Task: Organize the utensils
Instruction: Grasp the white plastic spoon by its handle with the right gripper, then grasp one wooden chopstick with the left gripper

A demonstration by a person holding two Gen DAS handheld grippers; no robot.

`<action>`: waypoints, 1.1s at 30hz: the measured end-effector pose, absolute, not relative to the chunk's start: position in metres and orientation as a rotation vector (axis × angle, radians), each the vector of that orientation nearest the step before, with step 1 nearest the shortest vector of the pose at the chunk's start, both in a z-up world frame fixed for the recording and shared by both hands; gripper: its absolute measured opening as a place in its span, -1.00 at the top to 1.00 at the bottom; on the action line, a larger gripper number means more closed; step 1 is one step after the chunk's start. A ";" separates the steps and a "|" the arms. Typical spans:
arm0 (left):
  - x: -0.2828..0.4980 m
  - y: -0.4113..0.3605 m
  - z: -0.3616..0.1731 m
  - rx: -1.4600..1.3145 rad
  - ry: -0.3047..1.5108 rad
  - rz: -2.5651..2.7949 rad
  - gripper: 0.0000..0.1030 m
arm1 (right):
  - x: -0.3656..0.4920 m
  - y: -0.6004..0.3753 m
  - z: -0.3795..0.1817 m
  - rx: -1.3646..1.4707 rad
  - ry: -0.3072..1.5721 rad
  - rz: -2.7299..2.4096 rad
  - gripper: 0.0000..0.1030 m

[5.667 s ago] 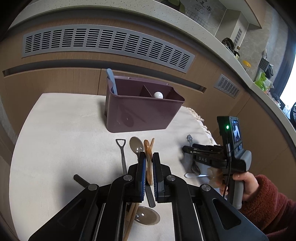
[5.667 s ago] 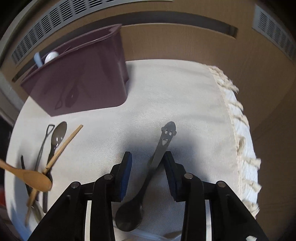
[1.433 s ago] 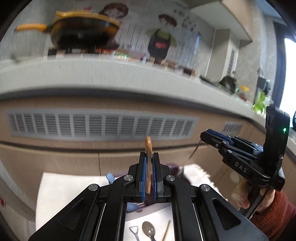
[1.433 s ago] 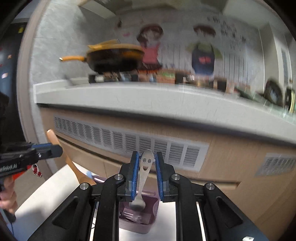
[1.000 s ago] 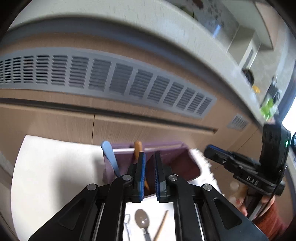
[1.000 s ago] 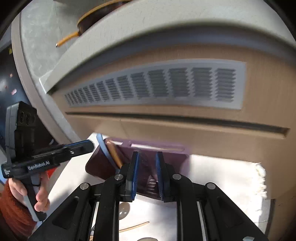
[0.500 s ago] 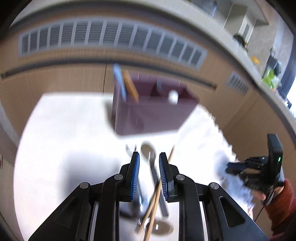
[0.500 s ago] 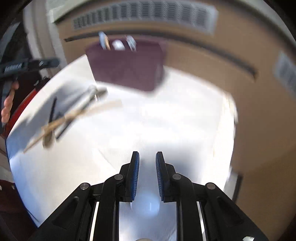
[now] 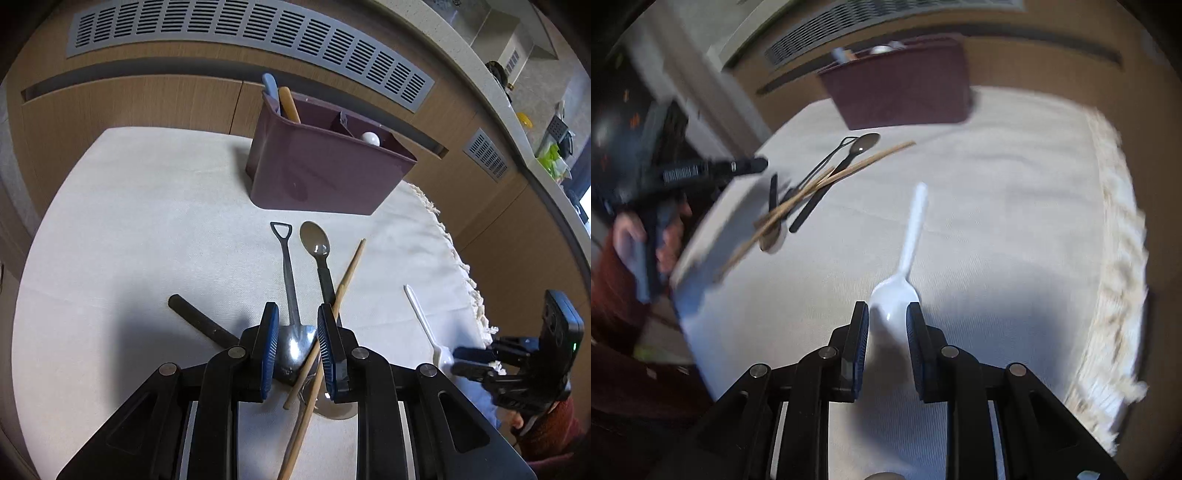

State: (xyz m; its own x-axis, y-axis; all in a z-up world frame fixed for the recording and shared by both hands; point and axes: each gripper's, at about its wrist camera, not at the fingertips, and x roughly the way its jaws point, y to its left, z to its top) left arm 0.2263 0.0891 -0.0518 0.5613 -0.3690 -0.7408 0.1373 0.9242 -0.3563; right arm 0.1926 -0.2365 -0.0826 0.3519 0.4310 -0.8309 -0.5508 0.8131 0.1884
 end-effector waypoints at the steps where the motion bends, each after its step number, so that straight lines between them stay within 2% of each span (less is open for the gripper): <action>1: 0.225 0.089 -0.052 -0.269 0.927 -0.302 0.56 | 0.191 -0.226 -0.080 -0.208 0.994 0.606 0.60; 4: 0.221 0.089 -0.052 -0.258 0.921 -0.302 0.56 | 0.197 -0.208 -0.082 -0.298 0.938 0.540 0.60; 13: 0.211 0.063 -0.058 -0.110 0.956 -0.396 0.56 | 0.242 -0.176 -0.099 -0.311 0.979 0.391 0.61; 20: 0.222 0.031 -0.063 0.007 0.979 -0.392 0.56 | 0.262 -0.187 -0.103 -0.145 1.012 0.390 0.56; 26: 0.223 0.028 -0.060 0.017 0.975 -0.399 0.56 | 0.256 -0.177 -0.102 -0.225 0.981 0.391 0.51; 28: 0.223 0.029 -0.059 0.015 0.973 -0.395 0.56 | 0.252 -0.175 -0.102 -0.243 0.954 0.388 0.56; 30: 0.224 0.032 -0.060 0.007 0.977 -0.388 0.56 | 0.253 -0.172 -0.102 -0.249 0.941 0.405 0.84; 33: 0.225 0.034 -0.063 0.001 0.993 -0.382 0.56 | 0.259 -0.171 -0.099 -0.258 0.950 0.424 0.84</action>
